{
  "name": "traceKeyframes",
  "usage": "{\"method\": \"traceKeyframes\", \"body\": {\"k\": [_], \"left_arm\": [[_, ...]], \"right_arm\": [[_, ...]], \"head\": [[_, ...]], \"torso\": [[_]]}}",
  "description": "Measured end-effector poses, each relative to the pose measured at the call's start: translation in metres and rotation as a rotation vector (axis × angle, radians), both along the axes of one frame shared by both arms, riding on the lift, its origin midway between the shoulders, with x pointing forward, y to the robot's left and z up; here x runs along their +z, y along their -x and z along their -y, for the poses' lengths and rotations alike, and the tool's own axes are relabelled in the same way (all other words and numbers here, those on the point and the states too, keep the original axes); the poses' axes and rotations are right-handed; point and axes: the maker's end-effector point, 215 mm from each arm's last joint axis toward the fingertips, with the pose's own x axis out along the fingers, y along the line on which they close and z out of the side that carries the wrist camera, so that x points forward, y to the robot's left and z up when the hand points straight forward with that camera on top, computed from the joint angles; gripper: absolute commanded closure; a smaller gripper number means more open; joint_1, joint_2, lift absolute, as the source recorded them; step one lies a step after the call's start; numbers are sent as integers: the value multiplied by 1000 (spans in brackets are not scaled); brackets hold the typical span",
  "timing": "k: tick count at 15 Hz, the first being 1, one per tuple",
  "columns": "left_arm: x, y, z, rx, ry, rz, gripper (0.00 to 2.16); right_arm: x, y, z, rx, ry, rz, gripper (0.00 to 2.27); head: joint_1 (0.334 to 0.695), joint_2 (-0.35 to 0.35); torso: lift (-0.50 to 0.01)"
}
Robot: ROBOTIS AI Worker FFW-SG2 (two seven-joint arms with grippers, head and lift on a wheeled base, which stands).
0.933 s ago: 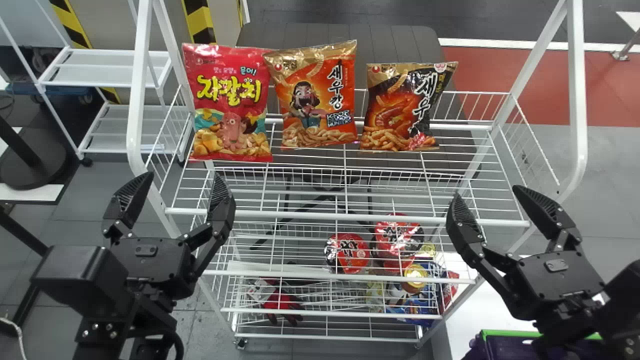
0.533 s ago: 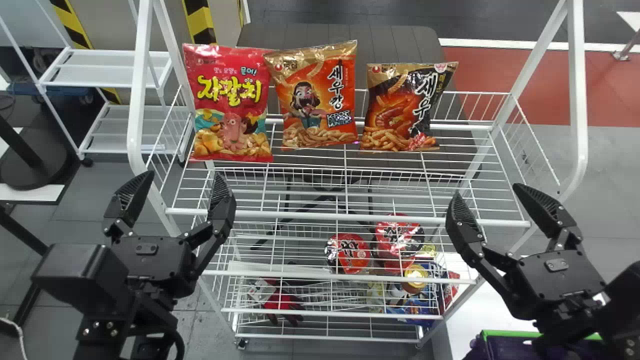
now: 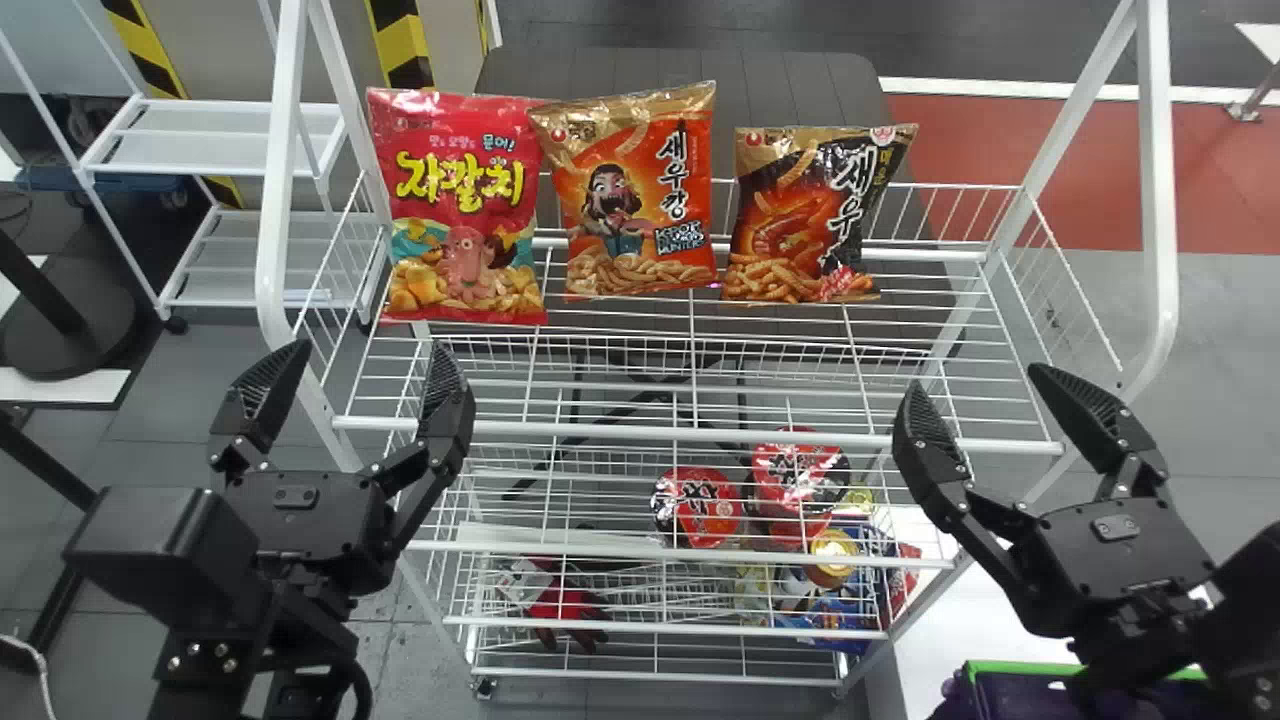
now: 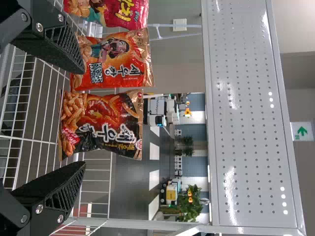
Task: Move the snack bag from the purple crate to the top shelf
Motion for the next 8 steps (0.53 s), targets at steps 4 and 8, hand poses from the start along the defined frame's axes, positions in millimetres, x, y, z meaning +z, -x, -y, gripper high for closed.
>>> {"method": "traceKeyframes", "body": {"k": [4, 8], "left_arm": [[0, 0, 1, -1, 1, -1, 147], [-1, 0, 2, -4, 2, -2, 147]], "right_arm": [[-1, 3, 1, -3, 4, -4, 184], [-1, 5, 3, -5, 8, -3, 184]], "head": [[695, -20], [695, -27]], "torso": [[-32], [-48]]}}
